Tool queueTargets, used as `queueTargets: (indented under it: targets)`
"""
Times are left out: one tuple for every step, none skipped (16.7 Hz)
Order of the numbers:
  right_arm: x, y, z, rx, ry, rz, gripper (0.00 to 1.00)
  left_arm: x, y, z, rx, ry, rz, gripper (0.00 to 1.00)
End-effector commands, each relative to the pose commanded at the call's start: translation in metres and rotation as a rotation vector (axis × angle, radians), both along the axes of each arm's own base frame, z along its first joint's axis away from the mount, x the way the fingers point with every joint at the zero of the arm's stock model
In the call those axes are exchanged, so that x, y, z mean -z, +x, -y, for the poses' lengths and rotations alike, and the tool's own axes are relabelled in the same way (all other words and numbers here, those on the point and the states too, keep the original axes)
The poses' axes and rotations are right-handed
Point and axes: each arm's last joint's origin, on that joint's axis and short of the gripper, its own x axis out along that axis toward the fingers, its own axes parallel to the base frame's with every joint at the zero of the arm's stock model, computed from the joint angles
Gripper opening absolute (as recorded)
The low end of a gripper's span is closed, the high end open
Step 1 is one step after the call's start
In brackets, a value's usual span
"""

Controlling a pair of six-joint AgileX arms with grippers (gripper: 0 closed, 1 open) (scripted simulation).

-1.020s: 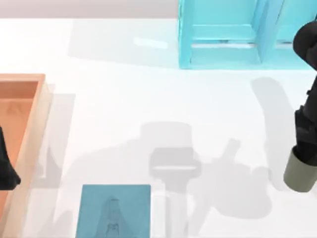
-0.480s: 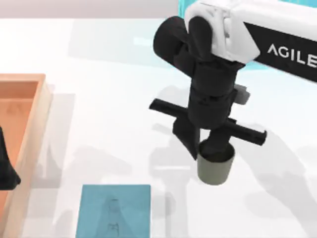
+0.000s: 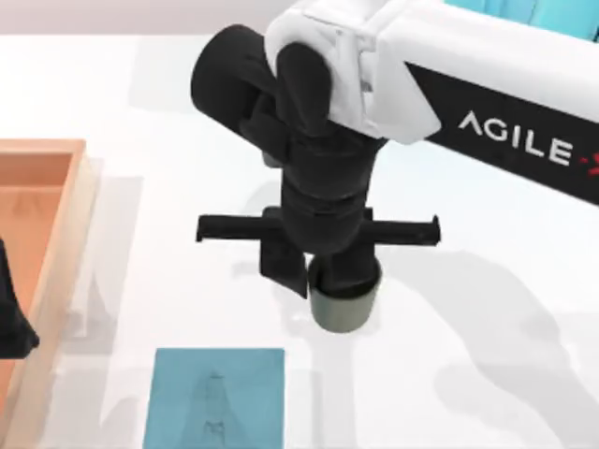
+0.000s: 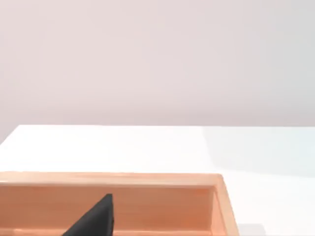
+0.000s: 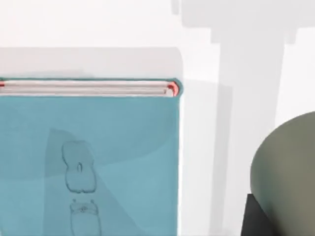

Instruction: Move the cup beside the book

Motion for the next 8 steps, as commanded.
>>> queueTargets:
  targets:
    - [0.0000,0.0000,0.0000,0.000,0.000,0.000,0.00,0.0000,0.0000,0.0000,0.000,0.000,0.000,1.00]
    - [0.0000,0.0000,0.0000,0.000,0.000,0.000,0.00,0.0000,0.0000,0.0000,0.000,0.000,0.000,1.00]
    - [0.0000,0.0000,0.0000,0.000,0.000,0.000,0.00,0.0000,0.0000,0.0000,0.000,0.000,0.000,1.00]
    - [0.0000,0.0000,0.0000,0.000,0.000,0.000,0.00,0.0000,0.0000,0.0000,0.000,0.000,0.000,1.00]
    - [0.0002,0.0010,0.0014,0.007,0.000,-0.003,0.00,0.0000,0.0000,0.0000,0.000,0.000,0.000,1.00]
    - [0.0009,0.0012,0.0014,0.007,-0.001,-0.003,0.00,0.0000,0.0000,0.0000,0.000,0.000,0.000,1.00]
    - [0.0036,0.0016,0.0016,0.009,-0.003,-0.002,0.00,0.0000,0.0000,0.0000,0.000,0.000,0.000,1.00]
    - [0.0075,0.0018,0.0017,0.009,-0.005,-0.001,0.00,0.0000,0.0000,0.0000,0.000,0.000,0.000,1.00]
